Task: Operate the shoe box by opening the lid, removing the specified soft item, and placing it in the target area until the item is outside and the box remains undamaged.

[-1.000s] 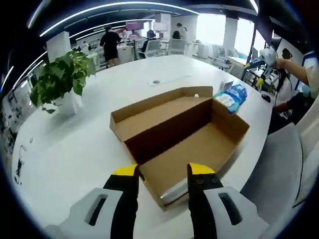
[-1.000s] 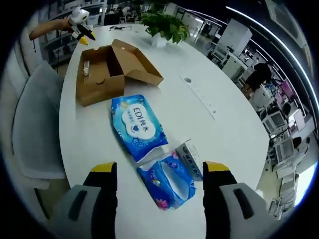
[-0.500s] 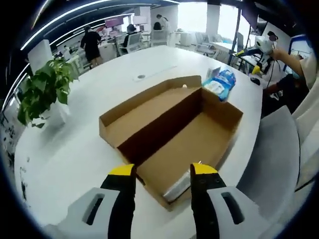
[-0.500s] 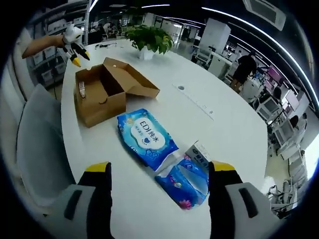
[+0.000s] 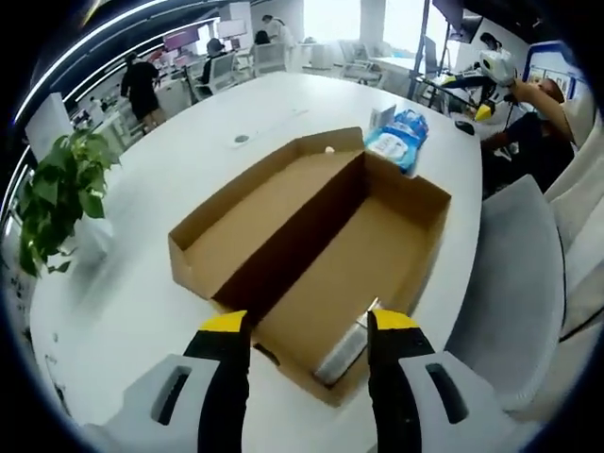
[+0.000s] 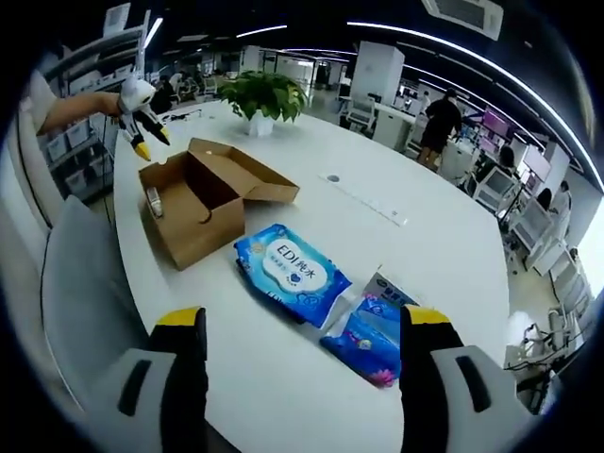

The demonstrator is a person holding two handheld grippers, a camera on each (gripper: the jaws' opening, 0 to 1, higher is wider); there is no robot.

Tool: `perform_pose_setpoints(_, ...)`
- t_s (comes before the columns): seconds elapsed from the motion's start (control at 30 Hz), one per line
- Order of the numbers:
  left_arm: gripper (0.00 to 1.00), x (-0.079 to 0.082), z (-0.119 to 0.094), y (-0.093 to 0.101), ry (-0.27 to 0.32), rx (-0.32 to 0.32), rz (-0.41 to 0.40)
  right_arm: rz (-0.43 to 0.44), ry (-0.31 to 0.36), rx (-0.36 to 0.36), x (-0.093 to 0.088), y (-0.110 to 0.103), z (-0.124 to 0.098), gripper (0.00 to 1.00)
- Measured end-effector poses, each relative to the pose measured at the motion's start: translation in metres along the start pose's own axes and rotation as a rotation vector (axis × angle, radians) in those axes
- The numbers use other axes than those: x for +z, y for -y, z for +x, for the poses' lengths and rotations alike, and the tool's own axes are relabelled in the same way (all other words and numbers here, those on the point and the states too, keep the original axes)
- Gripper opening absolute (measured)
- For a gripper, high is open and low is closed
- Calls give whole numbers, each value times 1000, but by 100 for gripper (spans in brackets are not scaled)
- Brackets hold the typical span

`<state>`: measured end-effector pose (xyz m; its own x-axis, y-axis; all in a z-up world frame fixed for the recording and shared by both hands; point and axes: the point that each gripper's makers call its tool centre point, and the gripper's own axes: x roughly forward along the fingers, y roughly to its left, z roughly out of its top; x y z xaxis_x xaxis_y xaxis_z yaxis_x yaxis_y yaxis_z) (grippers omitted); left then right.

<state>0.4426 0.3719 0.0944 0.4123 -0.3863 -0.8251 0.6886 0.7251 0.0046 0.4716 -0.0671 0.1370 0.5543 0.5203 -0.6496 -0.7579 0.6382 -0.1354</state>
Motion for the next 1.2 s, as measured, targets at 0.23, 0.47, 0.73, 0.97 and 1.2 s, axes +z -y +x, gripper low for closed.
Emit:
perform_pose_setpoints(0.23,51,5,4,-1,-26,-25,40,37,32,-29,3,-10,-5,80)
perform_pose_setpoints(0.47,51,8,9,-4,-54,-46,82,84,58,-61,2,-24,-10,81)
perform_pose_setpoints(0.73,51,14,15,-6,-77,-62,128,132,97,-103,8,-33,-15,81)
perform_pose_setpoints(0.97,52,13,28,-1,-149,-121,217,171,120,-118,8,-43,-21,81)
perform_pose_setpoints(1.2,53,1,39,12,-257,-236,317,199,108,-108,-1,-60,-23,81)
